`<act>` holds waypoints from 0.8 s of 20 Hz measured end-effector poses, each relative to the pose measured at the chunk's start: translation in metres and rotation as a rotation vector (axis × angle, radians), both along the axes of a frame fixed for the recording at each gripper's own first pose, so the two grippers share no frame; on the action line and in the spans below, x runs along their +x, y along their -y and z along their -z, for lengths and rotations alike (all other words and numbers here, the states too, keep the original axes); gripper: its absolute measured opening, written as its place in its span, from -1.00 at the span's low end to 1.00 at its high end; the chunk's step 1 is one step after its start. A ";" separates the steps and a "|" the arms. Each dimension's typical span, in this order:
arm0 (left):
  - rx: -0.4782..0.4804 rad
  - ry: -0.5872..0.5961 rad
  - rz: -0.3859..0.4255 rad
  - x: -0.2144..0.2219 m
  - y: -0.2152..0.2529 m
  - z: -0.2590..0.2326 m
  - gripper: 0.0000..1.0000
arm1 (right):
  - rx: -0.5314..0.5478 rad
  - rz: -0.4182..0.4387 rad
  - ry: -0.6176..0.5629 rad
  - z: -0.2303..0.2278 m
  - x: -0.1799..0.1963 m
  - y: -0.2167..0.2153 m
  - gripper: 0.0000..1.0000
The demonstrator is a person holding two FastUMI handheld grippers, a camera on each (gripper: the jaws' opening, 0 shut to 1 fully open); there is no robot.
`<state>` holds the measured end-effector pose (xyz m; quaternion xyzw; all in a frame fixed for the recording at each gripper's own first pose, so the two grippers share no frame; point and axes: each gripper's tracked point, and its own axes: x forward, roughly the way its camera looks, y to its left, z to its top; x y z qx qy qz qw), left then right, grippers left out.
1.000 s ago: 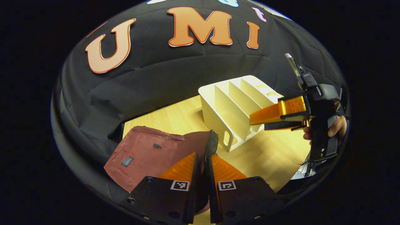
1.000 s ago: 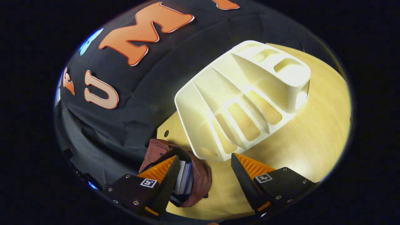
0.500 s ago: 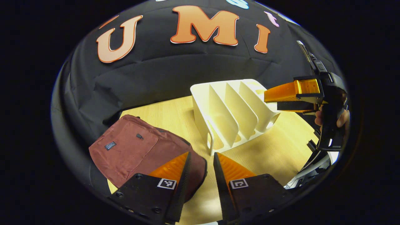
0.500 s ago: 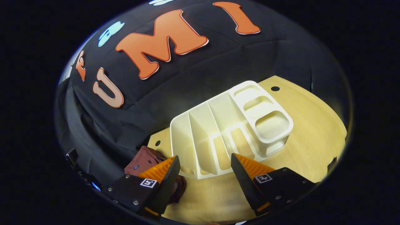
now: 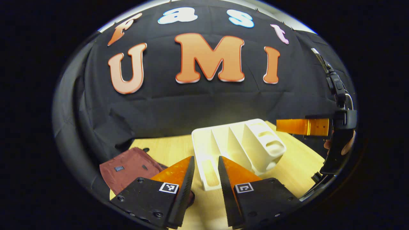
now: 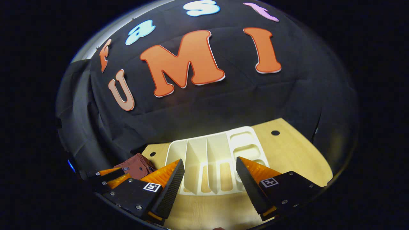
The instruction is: Open the schoolbag, grab two books from the bookshelf and put them into the schoolbag.
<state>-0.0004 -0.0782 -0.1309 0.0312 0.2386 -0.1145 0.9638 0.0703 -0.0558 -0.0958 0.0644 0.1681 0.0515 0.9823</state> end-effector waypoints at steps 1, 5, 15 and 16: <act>-0.009 0.030 -0.009 -0.002 0.004 -0.010 -0.02 | -0.033 -0.011 0.034 -0.011 0.000 0.001 0.93; -0.052 0.115 -0.048 -0.002 0.023 -0.052 0.07 | -0.110 -0.034 0.110 -0.040 -0.005 0.006 0.94; -0.069 0.273 -0.125 -0.005 0.023 -0.090 0.68 | -0.124 -0.039 0.247 -0.076 -0.025 0.002 0.92; -0.075 0.305 -0.127 -0.003 0.024 -0.098 0.92 | -0.122 -0.037 0.253 -0.077 -0.026 0.002 0.92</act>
